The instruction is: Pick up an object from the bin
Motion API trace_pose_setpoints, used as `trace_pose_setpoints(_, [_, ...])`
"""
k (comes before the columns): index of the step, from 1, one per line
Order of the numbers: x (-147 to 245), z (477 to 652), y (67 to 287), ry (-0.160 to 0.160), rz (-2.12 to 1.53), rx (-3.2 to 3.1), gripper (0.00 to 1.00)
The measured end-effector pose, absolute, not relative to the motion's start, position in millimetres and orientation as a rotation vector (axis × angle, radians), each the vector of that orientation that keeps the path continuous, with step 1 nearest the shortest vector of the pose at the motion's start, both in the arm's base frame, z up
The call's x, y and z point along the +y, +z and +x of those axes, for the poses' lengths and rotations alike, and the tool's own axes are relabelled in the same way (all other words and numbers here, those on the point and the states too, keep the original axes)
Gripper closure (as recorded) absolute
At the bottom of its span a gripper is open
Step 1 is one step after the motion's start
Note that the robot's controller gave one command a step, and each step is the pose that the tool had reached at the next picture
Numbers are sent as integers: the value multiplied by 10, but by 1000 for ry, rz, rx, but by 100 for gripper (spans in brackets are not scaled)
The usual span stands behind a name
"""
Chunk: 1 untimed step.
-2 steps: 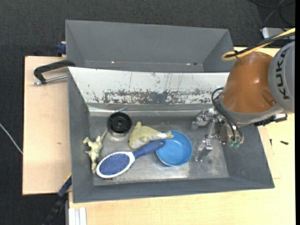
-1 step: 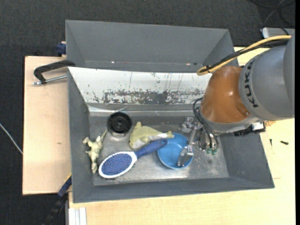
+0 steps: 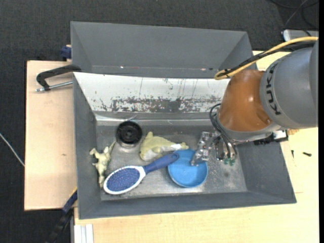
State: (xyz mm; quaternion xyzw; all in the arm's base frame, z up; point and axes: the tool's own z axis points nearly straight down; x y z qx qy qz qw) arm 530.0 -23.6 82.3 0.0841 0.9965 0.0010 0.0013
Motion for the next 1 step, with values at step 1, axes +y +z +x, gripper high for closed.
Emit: trace_pose_setpoints(1, [-290, 5570, 2016, -2, -472, 3094, 100])
